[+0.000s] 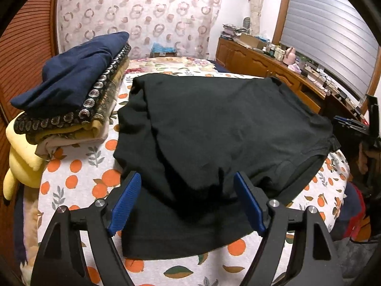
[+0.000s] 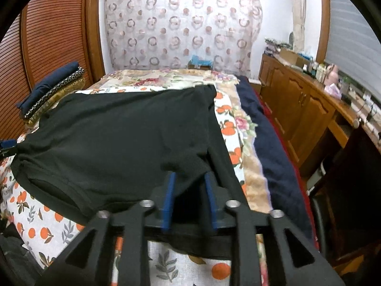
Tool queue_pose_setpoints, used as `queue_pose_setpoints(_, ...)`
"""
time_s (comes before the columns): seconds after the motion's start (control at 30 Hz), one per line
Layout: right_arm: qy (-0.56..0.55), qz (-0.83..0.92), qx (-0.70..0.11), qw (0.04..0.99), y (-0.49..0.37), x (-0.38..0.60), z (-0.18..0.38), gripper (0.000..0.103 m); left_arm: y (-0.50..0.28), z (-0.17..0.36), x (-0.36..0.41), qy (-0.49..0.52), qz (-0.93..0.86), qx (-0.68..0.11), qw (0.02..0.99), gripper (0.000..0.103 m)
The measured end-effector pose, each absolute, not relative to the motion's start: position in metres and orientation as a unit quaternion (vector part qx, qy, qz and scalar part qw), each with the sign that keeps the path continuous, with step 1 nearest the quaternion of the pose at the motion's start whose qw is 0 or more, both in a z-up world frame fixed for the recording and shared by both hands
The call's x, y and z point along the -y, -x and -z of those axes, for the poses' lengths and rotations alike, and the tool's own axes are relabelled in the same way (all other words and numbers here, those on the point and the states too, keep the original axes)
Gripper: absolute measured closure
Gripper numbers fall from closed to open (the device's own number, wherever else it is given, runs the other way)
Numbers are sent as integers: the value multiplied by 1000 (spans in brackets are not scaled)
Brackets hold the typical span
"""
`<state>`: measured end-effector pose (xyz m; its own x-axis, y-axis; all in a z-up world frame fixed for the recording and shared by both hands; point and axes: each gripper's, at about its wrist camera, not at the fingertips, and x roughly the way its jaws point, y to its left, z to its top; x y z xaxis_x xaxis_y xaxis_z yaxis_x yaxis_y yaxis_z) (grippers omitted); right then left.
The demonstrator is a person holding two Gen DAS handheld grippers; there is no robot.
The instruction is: Fold small clothes
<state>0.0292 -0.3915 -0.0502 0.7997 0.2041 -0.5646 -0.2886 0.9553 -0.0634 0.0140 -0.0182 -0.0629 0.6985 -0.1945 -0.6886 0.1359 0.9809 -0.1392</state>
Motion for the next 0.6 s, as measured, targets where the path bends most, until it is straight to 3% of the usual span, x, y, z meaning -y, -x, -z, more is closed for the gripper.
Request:
queue_pose_setpoints(0.17, 79, -137, -279, 947, -17, 388, 52, 50, -14, 62, 17, 38, 84, -376, 922, 22)
queue_pose_setpoints(0.6, 79, -205, -306, 926, -34, 347, 77, 49, -25, 55, 9, 48, 65, -364, 928, 22)
